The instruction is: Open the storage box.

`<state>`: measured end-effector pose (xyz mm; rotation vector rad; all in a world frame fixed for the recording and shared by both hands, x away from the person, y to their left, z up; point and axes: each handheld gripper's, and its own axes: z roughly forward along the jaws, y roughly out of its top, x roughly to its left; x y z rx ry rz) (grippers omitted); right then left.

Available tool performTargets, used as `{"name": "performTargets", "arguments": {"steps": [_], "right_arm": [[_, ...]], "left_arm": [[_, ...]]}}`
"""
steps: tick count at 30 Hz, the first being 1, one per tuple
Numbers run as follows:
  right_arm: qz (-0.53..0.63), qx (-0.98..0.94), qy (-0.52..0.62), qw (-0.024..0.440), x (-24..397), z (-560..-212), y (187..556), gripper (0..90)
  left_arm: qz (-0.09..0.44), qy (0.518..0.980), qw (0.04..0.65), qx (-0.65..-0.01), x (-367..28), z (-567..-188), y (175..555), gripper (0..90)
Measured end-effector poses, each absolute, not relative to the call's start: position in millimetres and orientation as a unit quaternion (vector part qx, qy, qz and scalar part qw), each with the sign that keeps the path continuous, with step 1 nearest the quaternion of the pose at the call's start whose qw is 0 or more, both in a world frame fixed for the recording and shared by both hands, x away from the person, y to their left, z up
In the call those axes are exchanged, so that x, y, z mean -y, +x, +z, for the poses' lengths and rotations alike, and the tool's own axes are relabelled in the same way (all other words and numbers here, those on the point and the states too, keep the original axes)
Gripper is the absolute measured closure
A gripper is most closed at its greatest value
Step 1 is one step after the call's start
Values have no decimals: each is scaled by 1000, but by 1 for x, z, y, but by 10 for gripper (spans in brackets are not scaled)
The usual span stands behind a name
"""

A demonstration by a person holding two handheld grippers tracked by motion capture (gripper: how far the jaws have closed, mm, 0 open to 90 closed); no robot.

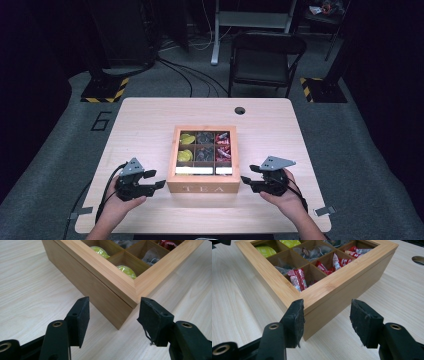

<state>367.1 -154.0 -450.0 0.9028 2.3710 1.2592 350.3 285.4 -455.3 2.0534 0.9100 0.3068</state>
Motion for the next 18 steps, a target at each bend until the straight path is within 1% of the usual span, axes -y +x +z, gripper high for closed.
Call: {"name": "performTargets", "arguments": {"steps": [2, 5, 13, 18], "right_arm": [[442, -827, 313, 152, 154, -450, 367, 435], [443, -825, 316, 149, 154, -451, 367, 430], [446, -825, 315, 149, 154, -454, 366, 427], [456, -816, 325, 143, 154, -455, 366, 428]], "left_arm": [[120, 823, 424, -358, -283, -456, 350, 423], [114, 829, 421, -349, -280, -458, 350, 453], [110, 825, 427, -353, -272, -467, 350, 498], [106, 831, 421, -347, -269, -470, 349, 526]]}}
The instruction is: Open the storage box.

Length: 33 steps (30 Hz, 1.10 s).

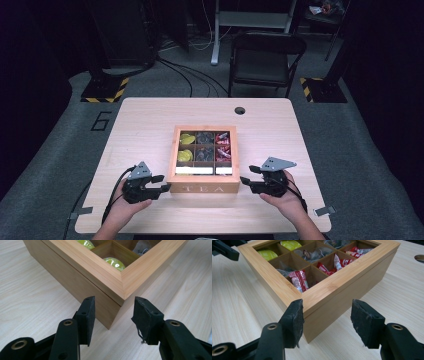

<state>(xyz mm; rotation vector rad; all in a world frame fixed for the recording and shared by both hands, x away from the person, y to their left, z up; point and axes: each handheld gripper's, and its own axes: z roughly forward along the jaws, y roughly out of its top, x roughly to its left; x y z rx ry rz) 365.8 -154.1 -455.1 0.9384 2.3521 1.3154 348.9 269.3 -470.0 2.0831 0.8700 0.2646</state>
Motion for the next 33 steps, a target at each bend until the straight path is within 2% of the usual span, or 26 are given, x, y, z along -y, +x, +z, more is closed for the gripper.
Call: {"name": "performTargets", "arguments": {"steps": [14, 33], "right_arm": [[448, -820, 323, 149, 157, -461, 364, 421], [430, -841, 305, 125, 157, -471, 363, 454]], "left_arm": [[112, 836, 415, -342, -263, -473, 351, 574], [116, 838, 411, -339, -262, -469, 351, 581]]}}
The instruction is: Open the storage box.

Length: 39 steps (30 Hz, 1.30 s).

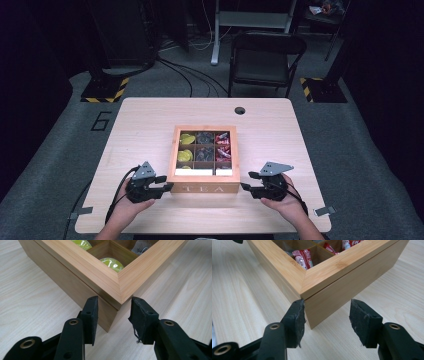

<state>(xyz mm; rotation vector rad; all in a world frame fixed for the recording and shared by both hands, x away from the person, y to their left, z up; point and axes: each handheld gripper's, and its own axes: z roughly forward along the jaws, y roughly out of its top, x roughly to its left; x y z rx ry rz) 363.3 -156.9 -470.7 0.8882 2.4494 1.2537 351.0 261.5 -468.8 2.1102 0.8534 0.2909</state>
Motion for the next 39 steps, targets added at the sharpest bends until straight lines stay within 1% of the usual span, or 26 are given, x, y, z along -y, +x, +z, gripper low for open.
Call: {"name": "performTargets", "arguments": {"steps": [4, 12, 16, 17, 22, 26, 27, 28, 29, 30, 34, 35, 36, 37, 39], "right_arm": [[434, -841, 301, 116, 157, -470, 362, 456], [435, -845, 293, 103, 147, -472, 361, 463], [440, -843, 292, 98, 142, -472, 363, 485], [438, -845, 290, 99, 140, -473, 364, 495], [438, -846, 286, 105, 135, -473, 365, 514], [437, -848, 281, 105, 133, -471, 367, 502], [434, -849, 284, 107, 133, -472, 366, 496], [431, -851, 282, 107, 133, -472, 366, 495], [433, -850, 281, 109, 133, -472, 366, 500], [434, -848, 284, 105, 133, -472, 365, 502], [438, -848, 281, 105, 134, -471, 366, 510], [436, -848, 283, 107, 133, -471, 365, 514], [431, -851, 275, 117, 132, -471, 365, 534], [430, -851, 277, 121, 132, -471, 364, 535], [432, -850, 278, 117, 133, -470, 365, 536]], "left_arm": [[100, 834, 418, -345, -262, -467, 352, 583], [99, 832, 421, -349, -262, -467, 351, 588], [95, 835, 417, -346, -263, -465, 351, 591], [103, 835, 418, -342, -263, -465, 352, 592], [103, 833, 420, -345, -263, -465, 351, 593], [102, 829, 429, -344, -266, -461, 351, 592], [106, 819, 446, -345, -268, -458, 350, 612], [99, 807, 470, -344, -272, -454, 350, 699], [94, 802, 480, -342, -273, -449, 351, 697], [103, 802, 480, -340, -271, -446, 352, 696], [110, 818, 462, -324, -262, -446, 354, 632], [104, 817, 465, -326, -261, -447, 354, 622], [108, 814, 467, -328, -260, -447, 354, 609], [110, 812, 469, -330, -260, -446, 354, 587], [113, 811, 467, -333, -261, -445, 353, 551]]}}
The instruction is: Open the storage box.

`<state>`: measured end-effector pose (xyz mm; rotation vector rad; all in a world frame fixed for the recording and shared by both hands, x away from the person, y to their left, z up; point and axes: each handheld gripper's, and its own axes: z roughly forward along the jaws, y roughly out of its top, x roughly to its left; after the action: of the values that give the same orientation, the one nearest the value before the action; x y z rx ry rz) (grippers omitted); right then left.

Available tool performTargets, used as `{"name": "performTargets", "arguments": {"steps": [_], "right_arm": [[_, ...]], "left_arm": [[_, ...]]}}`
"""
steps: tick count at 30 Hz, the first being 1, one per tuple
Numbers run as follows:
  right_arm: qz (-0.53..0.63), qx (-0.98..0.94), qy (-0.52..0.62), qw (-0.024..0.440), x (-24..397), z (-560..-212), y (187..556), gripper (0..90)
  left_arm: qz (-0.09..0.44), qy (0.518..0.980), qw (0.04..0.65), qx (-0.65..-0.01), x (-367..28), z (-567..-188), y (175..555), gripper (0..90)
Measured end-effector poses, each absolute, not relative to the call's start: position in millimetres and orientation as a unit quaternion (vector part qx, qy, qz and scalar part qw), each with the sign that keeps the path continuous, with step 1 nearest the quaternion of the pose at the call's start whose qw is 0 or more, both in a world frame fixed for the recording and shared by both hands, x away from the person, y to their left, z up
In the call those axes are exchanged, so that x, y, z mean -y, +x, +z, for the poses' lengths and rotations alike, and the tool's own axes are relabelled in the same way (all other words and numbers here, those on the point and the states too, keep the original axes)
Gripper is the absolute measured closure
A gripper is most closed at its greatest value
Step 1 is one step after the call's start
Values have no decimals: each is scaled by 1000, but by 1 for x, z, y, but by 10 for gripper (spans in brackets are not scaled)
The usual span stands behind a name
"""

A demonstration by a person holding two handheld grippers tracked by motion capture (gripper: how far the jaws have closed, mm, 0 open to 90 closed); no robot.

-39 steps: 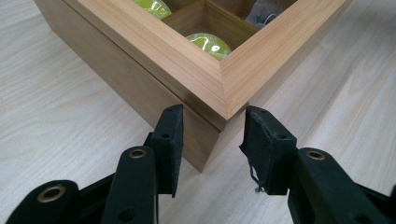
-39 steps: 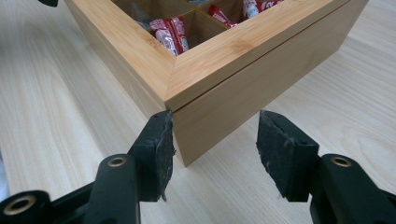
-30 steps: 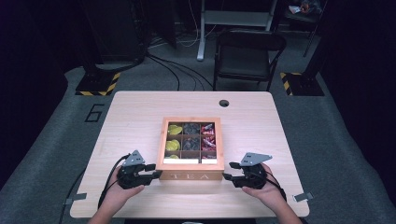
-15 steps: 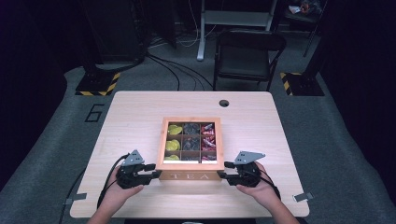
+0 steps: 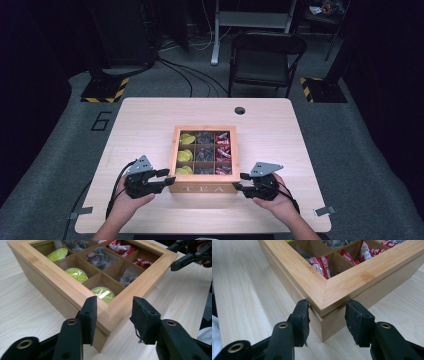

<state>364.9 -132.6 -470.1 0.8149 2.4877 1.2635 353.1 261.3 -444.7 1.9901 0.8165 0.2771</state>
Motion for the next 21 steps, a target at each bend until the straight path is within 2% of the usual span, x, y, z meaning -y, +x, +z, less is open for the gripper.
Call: {"name": "performTargets", "arguments": {"steps": [3, 18, 21], "right_arm": [[442, -843, 284, 113, 133, -468, 365, 538], [463, -830, 290, 109, 138, -439, 371, 567], [466, -828, 291, 112, 138, -435, 372, 575]], "left_arm": [[117, 814, 457, -338, -266, -442, 353, 502], [142, 819, 447, -331, -274, -432, 358, 367], [155, 833, 429, -315, -270, -433, 361, 391]]}}
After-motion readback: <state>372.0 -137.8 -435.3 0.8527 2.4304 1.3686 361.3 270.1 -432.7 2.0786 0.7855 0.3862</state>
